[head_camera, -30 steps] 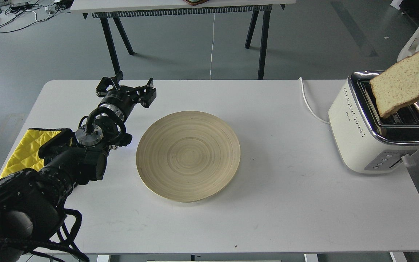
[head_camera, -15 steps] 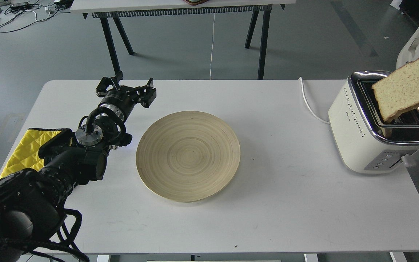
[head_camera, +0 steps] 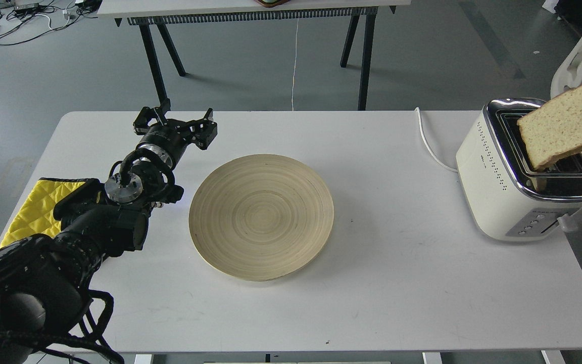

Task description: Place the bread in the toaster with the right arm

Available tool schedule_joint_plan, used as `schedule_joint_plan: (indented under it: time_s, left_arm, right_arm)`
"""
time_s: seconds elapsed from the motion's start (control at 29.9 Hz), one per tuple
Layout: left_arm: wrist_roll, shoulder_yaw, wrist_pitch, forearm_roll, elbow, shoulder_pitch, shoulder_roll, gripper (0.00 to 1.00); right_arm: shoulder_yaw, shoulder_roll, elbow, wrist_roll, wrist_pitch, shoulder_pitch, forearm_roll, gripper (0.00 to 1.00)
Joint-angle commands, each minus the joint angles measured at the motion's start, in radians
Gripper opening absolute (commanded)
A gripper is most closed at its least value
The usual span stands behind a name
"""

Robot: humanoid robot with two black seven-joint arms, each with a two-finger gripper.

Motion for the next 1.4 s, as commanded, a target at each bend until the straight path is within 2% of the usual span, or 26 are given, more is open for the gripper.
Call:
schedule_joint_plan:
  time_s: [0.0, 0.13, 0.37, 0.6, 0.8, 0.87, 0.97, 1.1, 1.2, 1.37]
  left_arm:
    - [0.000, 0.000, 0.000, 0.000, 0.000, 0.000, 0.000, 1.00]
    - [0.000, 0.000, 0.000, 0.000, 0.000, 0.000, 0.000, 1.00]
    - [0.000, 0.000, 0.000, 0.000, 0.000, 0.000, 0.000, 1.00]
    - [0.000, 0.000, 0.000, 0.000, 0.000, 0.000, 0.000, 1.00]
    - [0.000, 0.000, 0.000, 0.000, 0.000, 0.000, 0.000, 1.00]
    - [0.000, 0.000, 0.000, 0.000, 0.000, 0.000, 0.000, 1.00]
    - [0.000, 0.000, 0.000, 0.000, 0.000, 0.000, 0.000, 1.00]
    - [0.001, 0.000, 0.000, 0.000, 0.000, 0.000, 0.000, 1.00]
    - [0.000, 0.000, 0.000, 0.000, 0.000, 0.000, 0.000, 1.00]
    - [0.001, 0.000, 0.000, 0.000, 0.000, 0.000, 0.000, 1.00]
  right_arm:
    - [0.001, 0.000, 0.000, 0.000, -0.001, -0.001, 0.001, 0.37]
    - [0.001, 0.002, -0.002, 0.000, -0.009, -0.007, 0.003, 0.49]
    - [0.012, 0.003, 0.000, 0.001, -0.015, -0.012, 0.009, 0.60]
    - [0.100, 0.011, 0.008, 0.003, -0.017, -0.018, 0.099, 0.68]
    - [0.202, 0.051, 0.064, 0.024, -0.038, -0.050, 0.353, 0.67]
    - [0.243, 0.081, 0.095, 0.077, -0.043, -0.091, 0.475, 0.67]
    - [0.333, 0.150, 0.100, 0.222, -0.040, -0.199, 0.617, 0.67]
    - [0.484, 0.244, 0.086, 0.358, -0.029, -0.366, 0.800, 0.68]
    - [0.591, 0.328, 0.042, 0.366, 0.017, -0.498, 0.901, 0.68]
    - [0.715, 0.485, -0.109, 0.366, 0.220, -0.654, 1.035, 0.68]
